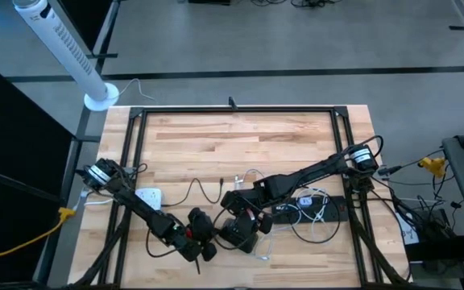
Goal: Insert USB
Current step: Insert the white charger cable into the left black outlet extension
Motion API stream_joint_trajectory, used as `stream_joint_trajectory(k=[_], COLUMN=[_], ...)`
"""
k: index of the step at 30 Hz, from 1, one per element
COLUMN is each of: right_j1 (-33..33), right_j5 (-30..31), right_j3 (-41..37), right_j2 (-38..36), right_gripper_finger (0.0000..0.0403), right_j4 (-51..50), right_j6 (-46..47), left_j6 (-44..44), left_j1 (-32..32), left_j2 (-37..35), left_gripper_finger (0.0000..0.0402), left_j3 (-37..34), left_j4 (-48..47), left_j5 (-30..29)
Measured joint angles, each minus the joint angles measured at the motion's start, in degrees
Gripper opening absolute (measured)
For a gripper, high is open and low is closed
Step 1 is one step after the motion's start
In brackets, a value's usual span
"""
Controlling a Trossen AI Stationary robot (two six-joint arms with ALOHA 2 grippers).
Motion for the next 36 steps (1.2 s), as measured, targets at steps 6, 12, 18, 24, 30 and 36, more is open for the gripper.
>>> stream_joint_trajectory(k=[6,12,18,24,30,36], right_j1=[0.0,-0.1,0.0,0.0,0.0,0.0], right_j5=[0.0,0.0,0.0,0.0,0.0,-0.1], right_j3=[0.0,0.0,0.0,0.0,0.9,0.9], right_j2=[0.0,0.0,0.0,-0.1,-0.4,-0.4], right_gripper_finger=[0.0012,0.0012,0.0012,0.0012,0.0012,0.0012], right_j4=[-1.4,-4.3,-4.2,-4.1,-5.0,-5.1], right_j6=[0.1,0.1,0.6,1.2,2.6,2.9], left_j6=[0.4,0.4,0.4,0.4,-3.8,-5.7], left_j1=[0.1,0.2,0.2,0.2,-1.5,-3.0], left_j2=[0.0,0.0,0.0,0.0,0.0,1.9], left_gripper_finger=[0.0,0.0,0.0,0.0,0.0,0.0], left_j3=[0.0,0.0,0.0,0.0,0.0,0.1], left_j4=[0.5,0.5,0.5,0.5,0.4,8.4], left_j5=[0.0,0.0,0.0,0.0,4.2,4.6])
